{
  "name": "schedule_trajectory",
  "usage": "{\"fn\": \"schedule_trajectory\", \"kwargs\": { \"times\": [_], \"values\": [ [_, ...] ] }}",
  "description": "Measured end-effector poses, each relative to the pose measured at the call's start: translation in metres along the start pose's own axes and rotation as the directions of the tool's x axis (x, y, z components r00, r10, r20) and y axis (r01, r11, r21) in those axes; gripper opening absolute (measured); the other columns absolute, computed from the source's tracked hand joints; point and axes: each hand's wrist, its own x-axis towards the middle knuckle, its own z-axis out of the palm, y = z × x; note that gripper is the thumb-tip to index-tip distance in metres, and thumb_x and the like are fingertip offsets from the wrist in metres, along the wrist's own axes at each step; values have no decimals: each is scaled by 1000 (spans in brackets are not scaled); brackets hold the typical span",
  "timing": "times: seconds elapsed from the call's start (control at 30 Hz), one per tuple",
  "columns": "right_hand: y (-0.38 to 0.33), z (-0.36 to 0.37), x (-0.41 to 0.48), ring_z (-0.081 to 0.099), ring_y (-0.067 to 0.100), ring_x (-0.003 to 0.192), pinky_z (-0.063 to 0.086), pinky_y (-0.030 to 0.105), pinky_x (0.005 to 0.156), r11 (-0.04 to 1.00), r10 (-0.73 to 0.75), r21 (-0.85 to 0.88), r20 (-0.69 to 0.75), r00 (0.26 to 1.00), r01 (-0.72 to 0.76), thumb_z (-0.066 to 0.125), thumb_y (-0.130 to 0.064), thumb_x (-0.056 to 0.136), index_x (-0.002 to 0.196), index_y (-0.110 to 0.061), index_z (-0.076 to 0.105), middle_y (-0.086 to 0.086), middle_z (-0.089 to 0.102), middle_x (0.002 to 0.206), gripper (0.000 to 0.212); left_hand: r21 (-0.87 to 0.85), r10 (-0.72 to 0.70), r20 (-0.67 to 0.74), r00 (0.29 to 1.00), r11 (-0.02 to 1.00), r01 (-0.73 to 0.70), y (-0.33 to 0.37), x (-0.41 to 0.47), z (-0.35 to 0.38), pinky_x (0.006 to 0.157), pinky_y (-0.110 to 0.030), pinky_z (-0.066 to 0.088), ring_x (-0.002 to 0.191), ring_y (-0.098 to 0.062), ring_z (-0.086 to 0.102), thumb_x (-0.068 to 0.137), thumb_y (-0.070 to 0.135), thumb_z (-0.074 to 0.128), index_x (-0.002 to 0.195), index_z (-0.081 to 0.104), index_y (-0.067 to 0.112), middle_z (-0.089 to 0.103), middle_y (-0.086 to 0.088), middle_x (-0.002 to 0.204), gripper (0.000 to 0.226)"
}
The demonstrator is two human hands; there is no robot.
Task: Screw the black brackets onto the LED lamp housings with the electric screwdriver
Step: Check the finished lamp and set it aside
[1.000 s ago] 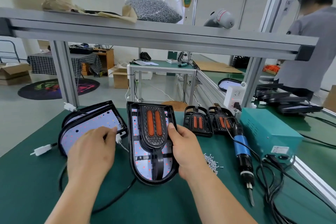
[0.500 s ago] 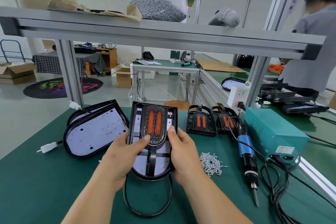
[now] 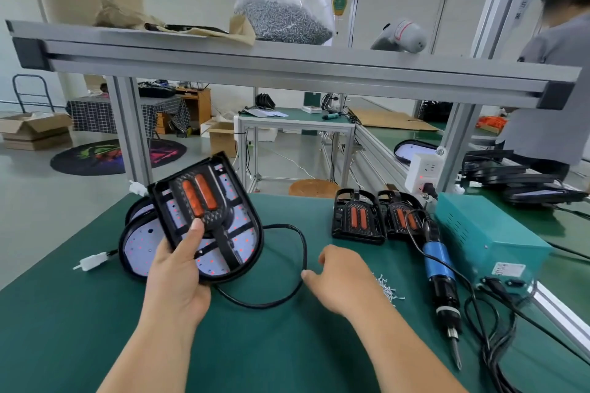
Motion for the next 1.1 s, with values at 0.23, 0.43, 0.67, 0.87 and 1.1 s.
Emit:
{"fn": "schedule_trajectory", "kwargs": {
  "times": [0.23,0.43,0.67,0.87,1.1],
  "values": [
    [-16,15,-9,61,17,49,49,23,58,961,-37,275,206,978,-21,44,-52,97,81,-10,61,8,71,60,48,-219,-46,-13,999,975,42,1,-8,9,75,-35,62,107,-18,70,97,24,60,140,53,15,69,-5,126,45],
    [-24,24,-5,58,14,42,38,18,40,596,13,796,125,992,-108,45,-25,105,84,-9,55,5,62,59,28,-159,-156,124,980,972,175,-7,-13,10,81,-38,61,115,-29,63,94,23,58,143,49,8,61,-12,135,52],
    [-21,23,0,61,26,80,50,31,68,-1,-22,1000,-1,1000,1,60,-3,93,120,-14,70,12,70,97,31,179,-278,351,894,957,227,-10,-26,7,62,-37,61,74,-30,74,70,14,67,116,63,-4,75,-21,93,49],
    [-9,15,0,65,41,111,43,58,107,-224,-210,969,55,976,-103,61,-36,73,109,-1,73,24,69,117,52,266,-279,497,822,950,162,-12,-29,5,75,-36,61,92,-32,73,65,10,75,106,74,9,72,-24,110,42],
    [-13,21,-8,66,42,111,55,50,93,-114,-305,993,-47,951,13,75,-36,80,119,-4,69,25,68,119,51,369,-255,561,787,929,37,-11,-25,2,78,-28,58,105,-29,71,72,14,82,111,73,22,73,-13,114,41]
  ]
}}
